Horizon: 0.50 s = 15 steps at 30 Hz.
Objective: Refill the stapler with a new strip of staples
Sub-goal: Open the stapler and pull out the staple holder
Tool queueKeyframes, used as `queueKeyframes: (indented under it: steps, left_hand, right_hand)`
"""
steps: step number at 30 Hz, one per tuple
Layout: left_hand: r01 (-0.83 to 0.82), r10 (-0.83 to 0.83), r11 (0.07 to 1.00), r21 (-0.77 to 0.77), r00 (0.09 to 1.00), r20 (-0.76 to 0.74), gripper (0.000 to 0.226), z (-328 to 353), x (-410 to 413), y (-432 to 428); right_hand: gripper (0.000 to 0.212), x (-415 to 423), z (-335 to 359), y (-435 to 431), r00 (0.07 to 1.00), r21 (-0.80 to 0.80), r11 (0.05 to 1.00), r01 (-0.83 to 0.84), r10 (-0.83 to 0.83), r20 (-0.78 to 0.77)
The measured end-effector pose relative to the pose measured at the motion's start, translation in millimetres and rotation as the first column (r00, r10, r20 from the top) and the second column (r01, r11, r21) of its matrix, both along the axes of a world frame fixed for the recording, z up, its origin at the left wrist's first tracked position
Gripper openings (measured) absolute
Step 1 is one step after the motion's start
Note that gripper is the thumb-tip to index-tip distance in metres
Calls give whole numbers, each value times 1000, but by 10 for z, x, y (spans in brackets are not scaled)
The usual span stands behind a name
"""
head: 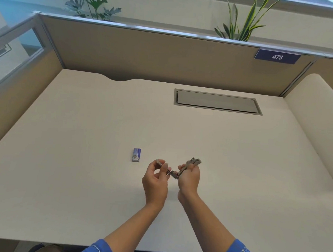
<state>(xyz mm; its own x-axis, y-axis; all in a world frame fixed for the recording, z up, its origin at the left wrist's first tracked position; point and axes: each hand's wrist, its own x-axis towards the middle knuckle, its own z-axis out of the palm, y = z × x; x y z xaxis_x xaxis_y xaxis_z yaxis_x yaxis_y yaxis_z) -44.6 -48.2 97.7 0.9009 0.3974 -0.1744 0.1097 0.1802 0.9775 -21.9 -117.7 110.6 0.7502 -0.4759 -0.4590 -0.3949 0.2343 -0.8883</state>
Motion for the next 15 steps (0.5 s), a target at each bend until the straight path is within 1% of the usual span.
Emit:
queueKeyframes:
  steps: [2,4,6,8,10,13,15]
  left_hand:
    - [-38,36,991,-130,999,-20,7,-24,-30,-2]
    - [-64,57,979,-196,997,-42,11,-42,-7,21]
    - [-74,59,971,-227,996,-72,12,-55,30,81]
    - [-55,30,971,-233,994,-109,22,-81,65,185]
    - [4,-41,973,-230,987,-156,31,-122,81,305]
    - [144,-207,958,-248,946,-250,23,-153,103,434]
    - [251,-315,942,-224,892,-324,18,-157,108,475]
  right_hand:
    - [30,23,0,-31,1000,43,999,0,-1,10]
    - [29,1,8,-26,999,95,995,-19,16,39]
    - [26,-8,8,-51,997,180,983,-40,28,68]
    - [25,18,2,-133,995,276,960,-48,23,94]
    - [24,41,-3,-234,994,340,939,-55,17,112]
    - [24,58,-7,-343,991,369,924,-105,64,121]
    - [25,80,-1,-375,988,416,900,-129,83,127]
